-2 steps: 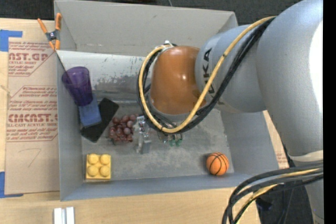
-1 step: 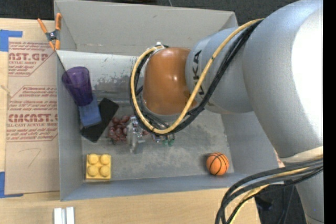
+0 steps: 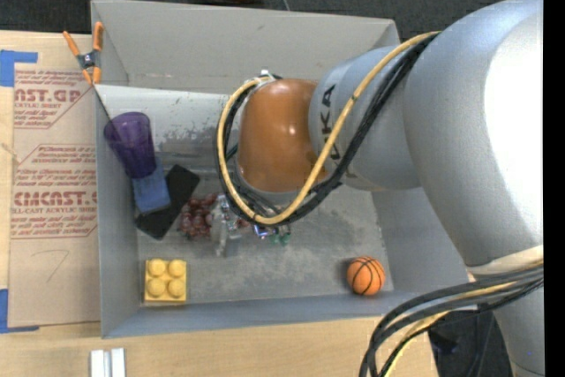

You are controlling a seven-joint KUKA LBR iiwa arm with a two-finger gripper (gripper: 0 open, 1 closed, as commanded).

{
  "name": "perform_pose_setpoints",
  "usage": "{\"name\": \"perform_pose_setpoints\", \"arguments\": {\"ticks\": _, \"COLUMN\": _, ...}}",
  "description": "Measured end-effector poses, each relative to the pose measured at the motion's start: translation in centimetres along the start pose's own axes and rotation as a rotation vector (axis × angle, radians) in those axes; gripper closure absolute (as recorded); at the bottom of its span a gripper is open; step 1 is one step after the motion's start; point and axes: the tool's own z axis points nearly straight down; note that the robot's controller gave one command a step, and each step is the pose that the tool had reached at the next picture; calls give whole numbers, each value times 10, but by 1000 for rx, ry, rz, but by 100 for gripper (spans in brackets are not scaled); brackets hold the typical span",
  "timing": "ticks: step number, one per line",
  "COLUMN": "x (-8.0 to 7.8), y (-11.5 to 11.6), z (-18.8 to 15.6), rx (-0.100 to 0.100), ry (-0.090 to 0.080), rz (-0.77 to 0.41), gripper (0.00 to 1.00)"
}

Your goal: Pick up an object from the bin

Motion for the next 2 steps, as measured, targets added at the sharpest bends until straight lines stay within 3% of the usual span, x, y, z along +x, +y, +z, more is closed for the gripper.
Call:
{"name": "perform_pose_setpoints", "arguments": {"ticks": 1, "x": -33, "y": -13, "z": 7, "rx": 1, "ry": 6, "rz": -3, "gripper": 100}}
{"name": "perform_pose_setpoints", "arguments": {"ticks": 2, "x": -14, "y": -8, "z": -21, "rx": -1, "ry": 4, "rz": -10, "gripper": 0}}
